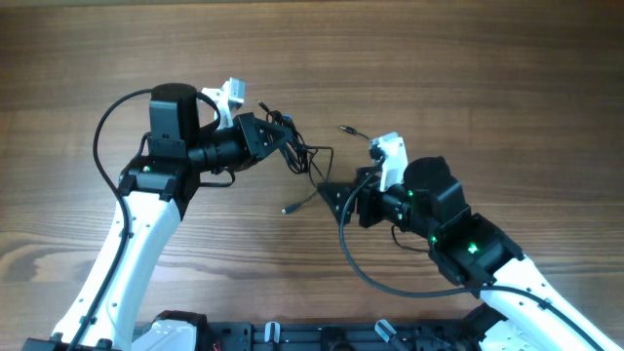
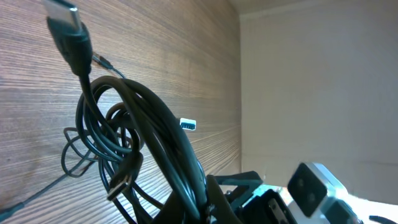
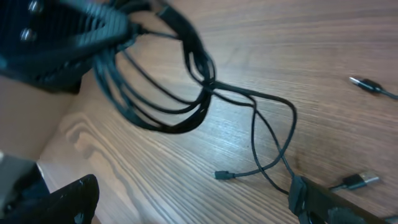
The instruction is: Untangle cables
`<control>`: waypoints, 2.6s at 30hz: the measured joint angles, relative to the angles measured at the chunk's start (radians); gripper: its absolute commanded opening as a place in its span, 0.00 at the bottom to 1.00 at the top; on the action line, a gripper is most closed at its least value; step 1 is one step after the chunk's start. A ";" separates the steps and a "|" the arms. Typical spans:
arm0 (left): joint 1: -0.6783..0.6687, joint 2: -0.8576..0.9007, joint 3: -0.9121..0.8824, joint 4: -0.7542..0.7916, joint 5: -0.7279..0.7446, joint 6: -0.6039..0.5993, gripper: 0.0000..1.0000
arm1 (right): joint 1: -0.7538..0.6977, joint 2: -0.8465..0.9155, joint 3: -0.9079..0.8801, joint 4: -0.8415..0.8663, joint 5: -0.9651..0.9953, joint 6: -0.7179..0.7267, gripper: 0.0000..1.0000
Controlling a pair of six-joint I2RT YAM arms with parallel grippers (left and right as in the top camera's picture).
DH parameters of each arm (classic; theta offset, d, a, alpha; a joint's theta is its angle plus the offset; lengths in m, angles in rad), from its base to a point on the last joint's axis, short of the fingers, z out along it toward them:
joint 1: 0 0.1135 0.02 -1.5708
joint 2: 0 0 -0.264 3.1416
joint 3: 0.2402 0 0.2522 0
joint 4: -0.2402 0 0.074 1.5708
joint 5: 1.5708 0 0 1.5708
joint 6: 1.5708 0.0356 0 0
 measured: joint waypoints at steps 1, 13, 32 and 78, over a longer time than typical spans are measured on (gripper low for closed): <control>0.000 0.000 0.000 0.000 0.000 0.005 0.04 | -0.018 0.000 0.000 0.000 -0.002 0.029 1.00; 0.001 0.000 0.000 -0.146 0.405 0.507 0.04 | -0.122 0.000 0.000 0.105 -0.171 -0.438 1.00; -0.162 0.001 0.000 -0.151 0.414 0.544 0.80 | -0.271 0.212 -0.001 0.373 -0.526 -0.258 0.04; -0.349 0.174 0.000 0.194 -0.648 -0.262 0.04 | -0.397 0.170 -0.001 0.198 -0.433 -0.084 1.00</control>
